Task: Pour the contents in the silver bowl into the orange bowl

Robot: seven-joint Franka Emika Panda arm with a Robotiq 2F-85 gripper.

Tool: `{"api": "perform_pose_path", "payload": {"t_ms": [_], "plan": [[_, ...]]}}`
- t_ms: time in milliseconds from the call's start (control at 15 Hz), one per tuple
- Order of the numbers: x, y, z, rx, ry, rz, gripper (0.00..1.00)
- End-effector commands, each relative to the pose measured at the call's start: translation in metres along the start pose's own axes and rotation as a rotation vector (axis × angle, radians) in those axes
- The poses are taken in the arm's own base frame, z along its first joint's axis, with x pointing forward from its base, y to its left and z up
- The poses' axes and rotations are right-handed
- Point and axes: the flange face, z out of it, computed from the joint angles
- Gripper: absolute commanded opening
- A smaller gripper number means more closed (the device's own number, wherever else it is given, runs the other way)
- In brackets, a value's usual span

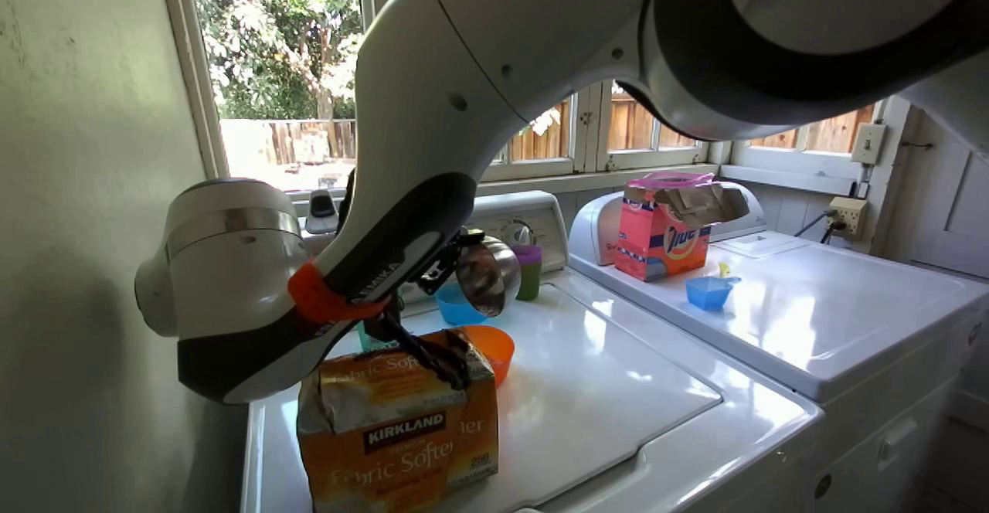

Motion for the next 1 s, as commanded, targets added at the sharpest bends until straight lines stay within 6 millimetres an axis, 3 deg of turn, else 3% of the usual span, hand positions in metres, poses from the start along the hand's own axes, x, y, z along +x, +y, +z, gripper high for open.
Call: {"api": "perform_pose_path", "payload": {"t_ms": [0,533,933], "plan": [[0.001,-0.001,-0.002,-0.019,-0.004,-0.007,0.01],[-0.012,0.011,-0.009,-0.141,-0.038,-0.003,0.01],[-0.009,0.015,0.006,-0.237,-0.071,-0.053,0.01]]}}
